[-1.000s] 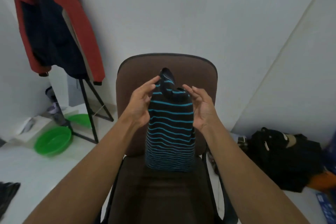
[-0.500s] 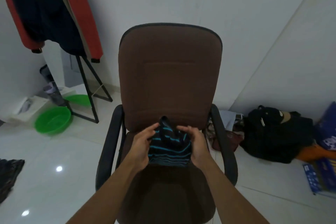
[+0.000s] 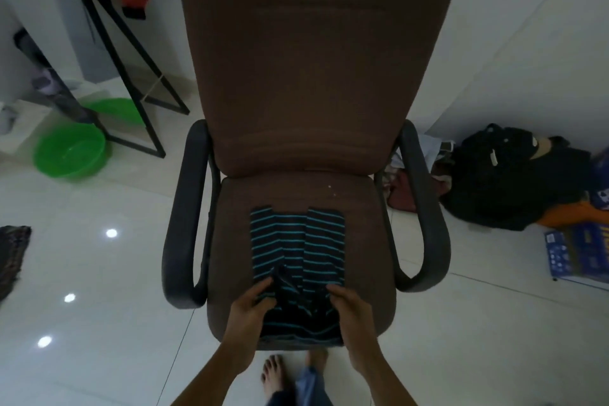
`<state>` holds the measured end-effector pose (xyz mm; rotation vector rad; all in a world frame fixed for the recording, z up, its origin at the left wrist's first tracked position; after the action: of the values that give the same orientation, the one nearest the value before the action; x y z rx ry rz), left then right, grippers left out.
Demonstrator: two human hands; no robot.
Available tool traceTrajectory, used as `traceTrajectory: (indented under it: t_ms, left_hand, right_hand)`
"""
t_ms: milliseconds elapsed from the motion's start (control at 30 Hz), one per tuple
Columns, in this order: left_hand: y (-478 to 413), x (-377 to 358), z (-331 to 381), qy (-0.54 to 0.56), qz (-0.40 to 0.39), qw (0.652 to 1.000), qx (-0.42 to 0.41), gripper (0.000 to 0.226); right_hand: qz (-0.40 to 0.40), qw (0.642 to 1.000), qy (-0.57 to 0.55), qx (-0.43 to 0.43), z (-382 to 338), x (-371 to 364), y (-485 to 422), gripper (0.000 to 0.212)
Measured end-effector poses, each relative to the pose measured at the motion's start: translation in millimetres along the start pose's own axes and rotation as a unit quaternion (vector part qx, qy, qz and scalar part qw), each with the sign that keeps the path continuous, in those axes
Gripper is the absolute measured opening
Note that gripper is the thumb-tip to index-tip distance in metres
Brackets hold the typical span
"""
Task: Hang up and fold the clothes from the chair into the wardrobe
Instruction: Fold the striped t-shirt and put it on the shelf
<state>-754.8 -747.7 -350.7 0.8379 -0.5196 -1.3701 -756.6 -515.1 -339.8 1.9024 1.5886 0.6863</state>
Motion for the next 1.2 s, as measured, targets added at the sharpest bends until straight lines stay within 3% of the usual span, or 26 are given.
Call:
traceTrajectory:
  t_ms: [133, 233, 467, 567, 700, 867, 1033, 1100, 1200]
  left_hand:
    - [-55, 6, 25, -0.109, 0.007, 0.99, -0.093, 0.058]
    - [-103, 11, 40, -0.168, 0.007, 0.974, -0.15, 0.07]
    - [-190, 7, 74, -0.285, 0.038, 0.93, -0.228, 0.072]
    - [-212, 4, 82, -0.293, 0.054, 0.923, -0.242, 0.066]
    - [-221, 13, 75, -0.326, 0.121, 0.916, -0.201, 0.045]
    - [-202, 27, 40, -0.377, 0.182, 0.902, -0.105, 0.065]
    - [-209, 28, 31, -0.378, 0.188, 0.903, -0.078, 0.063]
    - [-222, 32, 27, -0.36, 0.191, 0.91, -0.077, 0.058]
    - [-226, 28, 30, -0.32, 0.203, 0.922, -0.075, 0.031]
  right_hand:
    - [-0.02, 0.98, 0.156, 0.124, -34, -5, -59, 0.035]
    - [-0.027, 0.966, 0.195, 0.166, -47, -10, -114, 0.04]
    - [-0.016, 0.932, 0.276, 0.234, -67, -26, -209, 0.046]
    - [-0.003, 0.933, 0.273, 0.234, -64, -26, -234, 0.048]
    - [-0.008, 0.932, 0.309, 0.189, -43, -29, -243, 0.049]
    - [0.061, 0.942, 0.305, 0.124, -4, -4, -226, 0.051]
    - [0.09, 0.941, 0.312, 0.094, 12, 5, -226, 0.057]
    - [0.096, 0.939, 0.316, 0.1, 7, 1, -231, 0.054]
    - [0.073, 0.945, 0.303, 0.1, 0, -10, -242, 0.044]
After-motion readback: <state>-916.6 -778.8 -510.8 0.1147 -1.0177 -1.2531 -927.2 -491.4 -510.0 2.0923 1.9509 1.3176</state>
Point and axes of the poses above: each hand's wrist, its own y-axis away from the middle knuckle, its own x-axis out of the back of the hand, z = x × y, the point moved 10 cm from there along -y, towards the middle knuckle, and after that the axes turned 5 degrees about -z, right-handed, at the moved point
